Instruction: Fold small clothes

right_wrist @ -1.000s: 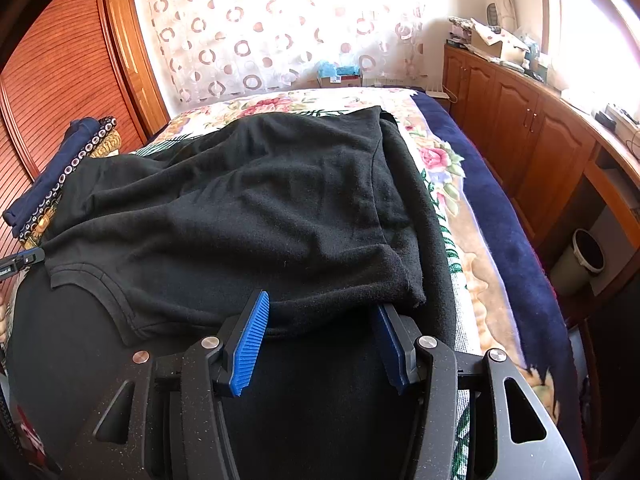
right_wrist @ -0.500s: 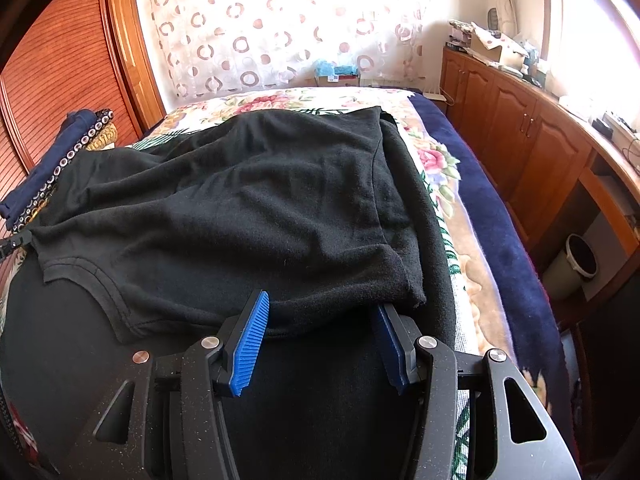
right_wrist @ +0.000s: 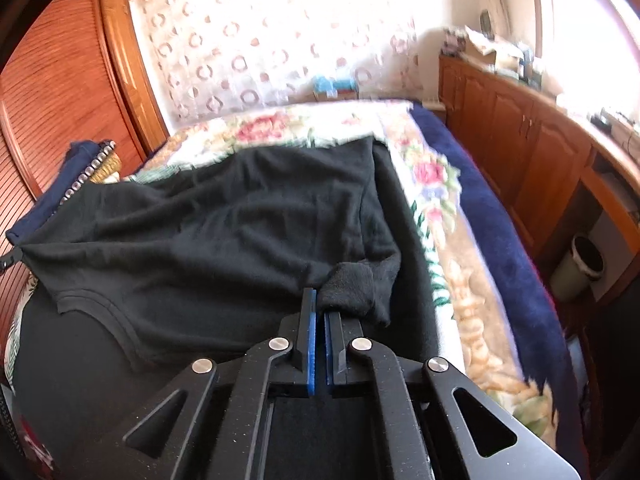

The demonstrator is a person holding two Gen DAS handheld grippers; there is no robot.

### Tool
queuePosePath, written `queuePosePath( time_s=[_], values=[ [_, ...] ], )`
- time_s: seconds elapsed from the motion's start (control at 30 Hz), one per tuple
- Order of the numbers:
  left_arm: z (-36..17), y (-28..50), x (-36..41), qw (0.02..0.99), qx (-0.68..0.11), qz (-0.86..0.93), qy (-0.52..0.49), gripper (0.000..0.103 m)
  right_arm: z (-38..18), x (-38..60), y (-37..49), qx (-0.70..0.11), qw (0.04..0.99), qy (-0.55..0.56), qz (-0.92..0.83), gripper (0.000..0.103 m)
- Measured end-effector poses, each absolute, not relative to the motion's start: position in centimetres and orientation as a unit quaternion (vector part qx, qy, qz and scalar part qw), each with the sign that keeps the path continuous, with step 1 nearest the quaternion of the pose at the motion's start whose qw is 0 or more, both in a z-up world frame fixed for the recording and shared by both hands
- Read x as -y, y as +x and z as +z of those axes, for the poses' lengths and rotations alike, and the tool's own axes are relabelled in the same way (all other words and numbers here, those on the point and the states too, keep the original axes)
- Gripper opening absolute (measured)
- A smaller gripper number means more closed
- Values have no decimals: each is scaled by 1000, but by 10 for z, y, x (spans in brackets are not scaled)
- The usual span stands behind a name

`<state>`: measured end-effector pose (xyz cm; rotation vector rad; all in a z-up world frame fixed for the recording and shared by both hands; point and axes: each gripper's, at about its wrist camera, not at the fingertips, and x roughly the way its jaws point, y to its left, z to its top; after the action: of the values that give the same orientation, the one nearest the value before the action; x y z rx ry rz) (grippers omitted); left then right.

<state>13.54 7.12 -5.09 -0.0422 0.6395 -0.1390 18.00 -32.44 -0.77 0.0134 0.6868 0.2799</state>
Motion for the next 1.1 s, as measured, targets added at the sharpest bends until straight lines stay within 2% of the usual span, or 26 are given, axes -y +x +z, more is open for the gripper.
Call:
queuePosePath(
  time_s=[0.2,0.43,0.73,0.9,1.1],
  values=[
    [-25,100,-67,954,-282,-92,-35,5,29,337,145,-272,951,13,149,2],
    [-25,57,-73,953,-286,-97,-39,5,47,361,88,-236,958,8,163,2],
    [-59,12,-69,937,-331,-102,-44,6,27,374,38,-256,952,-6,169,2],
    [-90,10,-73,926,-363,-89,-57,6,6,375,41,-289,942,-3,167,2],
    [-99,11,-71,922,-374,-86,-51,6,-7,371,50,-320,934,-12,156,2]
  ],
)
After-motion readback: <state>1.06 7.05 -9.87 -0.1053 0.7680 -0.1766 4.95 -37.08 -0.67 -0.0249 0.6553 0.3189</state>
